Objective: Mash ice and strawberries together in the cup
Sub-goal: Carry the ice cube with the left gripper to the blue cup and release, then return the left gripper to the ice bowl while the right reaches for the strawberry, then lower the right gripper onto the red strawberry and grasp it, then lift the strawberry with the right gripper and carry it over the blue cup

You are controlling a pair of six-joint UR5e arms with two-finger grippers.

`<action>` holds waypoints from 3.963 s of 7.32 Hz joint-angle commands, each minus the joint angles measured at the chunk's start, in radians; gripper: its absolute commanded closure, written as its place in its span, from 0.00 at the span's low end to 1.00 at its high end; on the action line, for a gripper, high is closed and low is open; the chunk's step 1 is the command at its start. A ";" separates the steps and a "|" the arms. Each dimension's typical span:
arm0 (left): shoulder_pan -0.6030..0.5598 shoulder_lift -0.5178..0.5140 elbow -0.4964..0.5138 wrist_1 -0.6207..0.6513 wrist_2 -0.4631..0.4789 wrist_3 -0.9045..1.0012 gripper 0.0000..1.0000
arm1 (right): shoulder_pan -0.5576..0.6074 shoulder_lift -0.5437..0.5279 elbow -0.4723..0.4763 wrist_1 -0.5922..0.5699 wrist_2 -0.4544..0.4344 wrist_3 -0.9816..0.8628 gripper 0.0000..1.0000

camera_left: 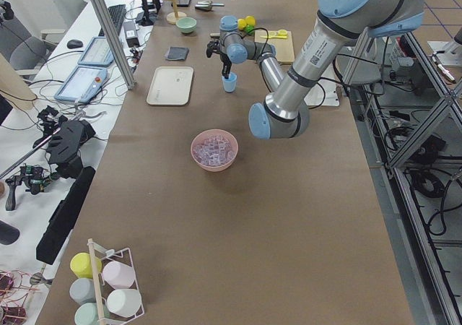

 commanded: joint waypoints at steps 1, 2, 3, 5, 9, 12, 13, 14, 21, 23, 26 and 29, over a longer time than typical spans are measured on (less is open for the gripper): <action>0.005 -0.003 0.000 0.000 0.001 -0.009 0.03 | 0.000 -0.001 0.000 -0.001 0.000 0.000 0.00; 0.003 -0.004 -0.003 0.000 0.001 -0.009 0.03 | 0.000 0.001 0.000 -0.001 0.000 0.002 0.00; -0.010 -0.010 -0.020 0.004 0.000 -0.006 0.03 | 0.000 0.015 0.000 -0.001 -0.002 0.003 0.00; -0.105 0.054 -0.112 0.035 -0.049 0.055 0.03 | -0.030 0.085 0.000 -0.001 -0.008 0.117 0.00; -0.254 0.334 -0.328 0.070 -0.100 0.283 0.03 | -0.225 0.195 0.000 0.094 -0.151 0.433 0.00; -0.391 0.504 -0.390 0.069 -0.160 0.466 0.03 | -0.471 0.321 -0.011 0.094 -0.338 0.674 0.02; -0.421 0.534 -0.390 0.069 -0.175 0.479 0.03 | -0.551 0.353 -0.012 0.094 -0.413 0.739 0.04; -0.425 0.560 -0.384 0.069 -0.175 0.483 0.03 | -0.605 0.363 -0.014 0.092 -0.452 0.753 0.02; -0.443 0.591 -0.378 0.066 -0.164 0.483 0.03 | -0.701 0.432 -0.129 0.094 -0.558 0.735 0.29; -0.445 0.591 -0.378 0.066 -0.164 0.483 0.03 | -0.698 0.438 -0.133 0.094 -0.558 0.733 0.68; -0.445 0.591 -0.376 0.066 -0.163 0.483 0.03 | -0.678 0.455 -0.123 0.092 -0.552 0.710 1.00; -0.498 0.628 -0.373 0.061 -0.163 0.581 0.03 | -0.664 0.542 -0.039 0.079 -0.548 0.799 1.00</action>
